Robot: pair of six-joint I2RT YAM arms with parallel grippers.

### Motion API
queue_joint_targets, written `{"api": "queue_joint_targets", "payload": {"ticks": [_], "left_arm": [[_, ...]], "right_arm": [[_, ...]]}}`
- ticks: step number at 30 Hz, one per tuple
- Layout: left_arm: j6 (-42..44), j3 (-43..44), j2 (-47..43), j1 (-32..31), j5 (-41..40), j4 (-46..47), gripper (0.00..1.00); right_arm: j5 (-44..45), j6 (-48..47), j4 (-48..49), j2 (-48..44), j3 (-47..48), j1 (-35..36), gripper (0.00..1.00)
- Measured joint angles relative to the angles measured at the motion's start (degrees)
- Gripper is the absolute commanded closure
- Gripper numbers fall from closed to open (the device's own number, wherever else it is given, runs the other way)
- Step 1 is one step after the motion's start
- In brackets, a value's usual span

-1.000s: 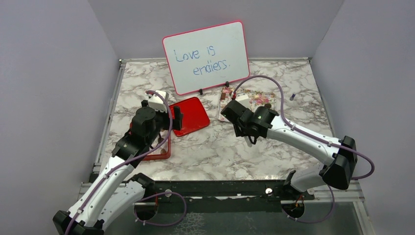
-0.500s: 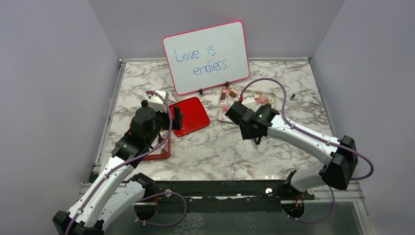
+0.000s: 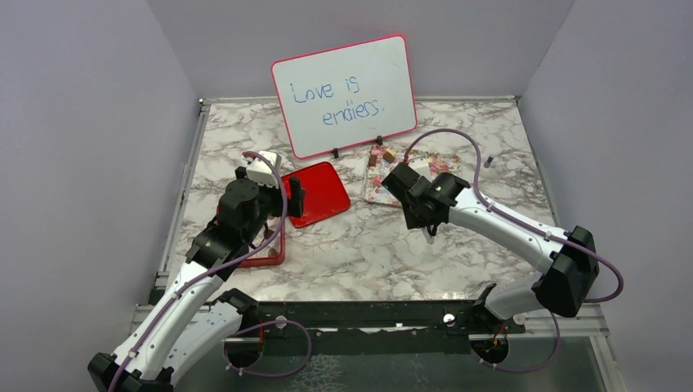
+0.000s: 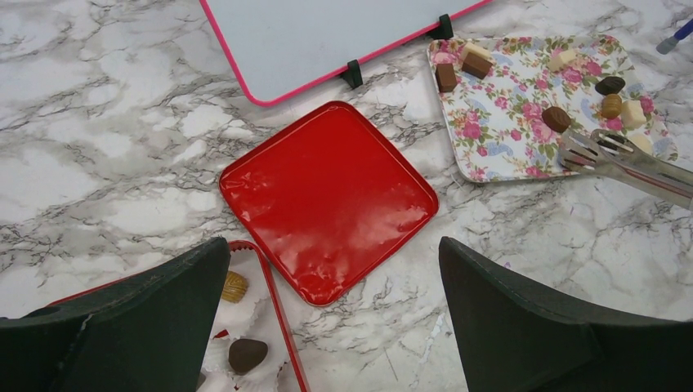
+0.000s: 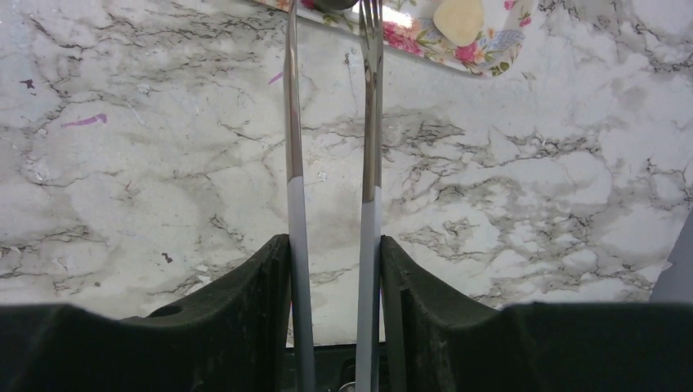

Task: Pack the chocolate

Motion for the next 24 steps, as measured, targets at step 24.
{"api": "queue_joint_targets", "payload": {"ticks": [24], "left_arm": [[0.00,0.00,0.76,0.00,-0.02,0.02,0.01]], "right_arm": [[-1.97,-5.33,4.22,2.12,-1.16,-2.49,0.62]]}}
